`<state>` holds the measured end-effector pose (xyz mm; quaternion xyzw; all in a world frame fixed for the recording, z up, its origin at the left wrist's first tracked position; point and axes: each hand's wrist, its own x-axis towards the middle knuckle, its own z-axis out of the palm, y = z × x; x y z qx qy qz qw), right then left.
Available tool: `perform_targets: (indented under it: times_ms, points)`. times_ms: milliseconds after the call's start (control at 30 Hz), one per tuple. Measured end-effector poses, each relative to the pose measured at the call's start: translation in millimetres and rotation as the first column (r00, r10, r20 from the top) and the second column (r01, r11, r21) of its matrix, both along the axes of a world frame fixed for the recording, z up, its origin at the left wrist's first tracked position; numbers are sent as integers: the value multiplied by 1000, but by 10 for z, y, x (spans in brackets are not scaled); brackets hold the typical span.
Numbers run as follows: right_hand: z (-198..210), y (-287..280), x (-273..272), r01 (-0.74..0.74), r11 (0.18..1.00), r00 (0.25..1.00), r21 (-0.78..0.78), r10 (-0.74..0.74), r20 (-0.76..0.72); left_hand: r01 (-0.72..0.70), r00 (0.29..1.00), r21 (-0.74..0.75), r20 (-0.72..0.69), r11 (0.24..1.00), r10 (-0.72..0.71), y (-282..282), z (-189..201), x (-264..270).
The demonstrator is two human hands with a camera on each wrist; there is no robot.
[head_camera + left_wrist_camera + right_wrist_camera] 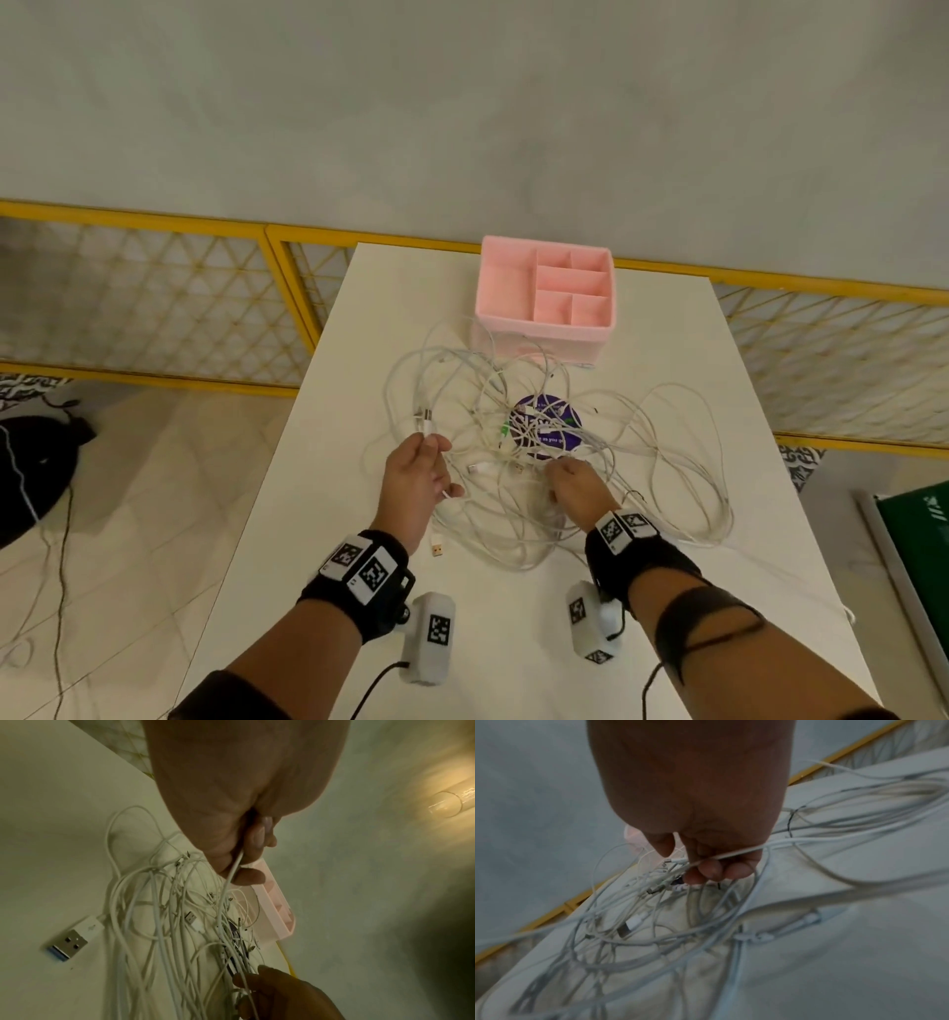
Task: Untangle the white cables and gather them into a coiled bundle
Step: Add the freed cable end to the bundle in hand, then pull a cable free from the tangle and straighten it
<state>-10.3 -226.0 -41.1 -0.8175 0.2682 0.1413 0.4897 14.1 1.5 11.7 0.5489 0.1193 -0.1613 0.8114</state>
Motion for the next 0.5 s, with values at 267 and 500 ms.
perform_targets:
  times_ms: [267,500]
  points:
    - [-78,64,425,370,929,927,19,-368,-77,41,999,32,-10,999,-41,13,19,-79]
    - [437,129,690,386,902,910,193,-407,84,41,999,74,32,996,-43,-11,67,-32]
